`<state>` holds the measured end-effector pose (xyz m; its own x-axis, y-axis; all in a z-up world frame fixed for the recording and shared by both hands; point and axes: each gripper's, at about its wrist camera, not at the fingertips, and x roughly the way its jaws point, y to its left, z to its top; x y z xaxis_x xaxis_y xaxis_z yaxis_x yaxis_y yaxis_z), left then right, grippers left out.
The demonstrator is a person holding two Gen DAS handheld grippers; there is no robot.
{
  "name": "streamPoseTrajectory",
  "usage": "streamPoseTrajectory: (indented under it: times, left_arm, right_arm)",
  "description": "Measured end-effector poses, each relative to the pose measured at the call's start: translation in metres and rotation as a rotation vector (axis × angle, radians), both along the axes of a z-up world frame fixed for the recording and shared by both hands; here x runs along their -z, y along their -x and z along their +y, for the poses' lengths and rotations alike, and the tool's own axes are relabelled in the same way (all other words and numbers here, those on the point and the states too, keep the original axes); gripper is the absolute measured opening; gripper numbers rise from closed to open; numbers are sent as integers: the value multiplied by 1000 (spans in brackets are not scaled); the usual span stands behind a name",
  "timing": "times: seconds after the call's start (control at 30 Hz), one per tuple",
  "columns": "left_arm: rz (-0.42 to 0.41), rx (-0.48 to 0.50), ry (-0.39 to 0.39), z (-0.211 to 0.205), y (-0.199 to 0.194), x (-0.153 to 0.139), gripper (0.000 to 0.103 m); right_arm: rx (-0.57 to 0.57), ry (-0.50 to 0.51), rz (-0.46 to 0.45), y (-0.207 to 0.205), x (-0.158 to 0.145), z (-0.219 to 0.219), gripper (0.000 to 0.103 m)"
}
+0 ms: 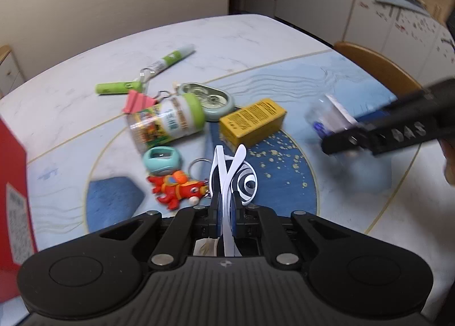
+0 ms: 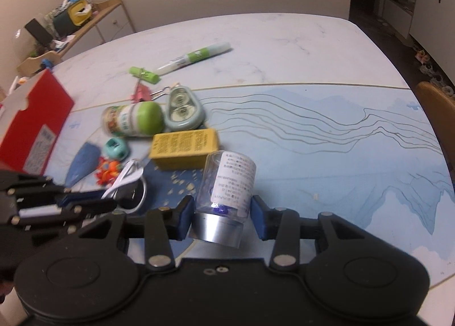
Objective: Organize rigid objects
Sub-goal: 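Lift the sunglasses with the left tool while the right tool lifts the clear jar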
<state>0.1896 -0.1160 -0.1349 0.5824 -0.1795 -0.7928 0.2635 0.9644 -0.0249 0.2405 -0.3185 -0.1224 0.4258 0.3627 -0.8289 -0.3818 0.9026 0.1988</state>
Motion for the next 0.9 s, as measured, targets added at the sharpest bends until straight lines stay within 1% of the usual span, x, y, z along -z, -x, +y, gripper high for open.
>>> streamPoseTrajectory:
  times: [0.17, 0.27, 0.37, 0.47, 0.6, 0.7, 0.83, 0.9]
  left_arm:
    - [-9, -59, 54, 18, 11, -14, 6]
    - [-13, -89, 50, 26, 18, -22, 6]
    - [-21, -116, 73, 35, 24, -32, 5]
    - [-49, -127, 96, 44, 32, -45, 5]
    - [-96, -144, 102, 58, 40, -62, 4]
    - [-116, -149, 107, 71, 46, -73, 4]
    - [-74, -120, 95, 81, 48, -67, 4]
    - [-47, -105, 115, 84, 48, -60, 5]
  right_arm:
    - [-35, -22, -9, 19, -16, 2, 42]
    - [-60, -33, -24, 28, -27, 7, 42]
    - [-89, -38, -42, 36, -39, 13, 42]
    - [-120, -39, -61, 44, -50, 22, 42]
    - [-161, -39, -93, 52, -63, 38, 42]
    - [-186, -42, -115, 55, -72, 51, 42]
    - [-190, -44, -136, 55, -79, 66, 42]
    - [-179, -43, -136, 56, -79, 70, 42]
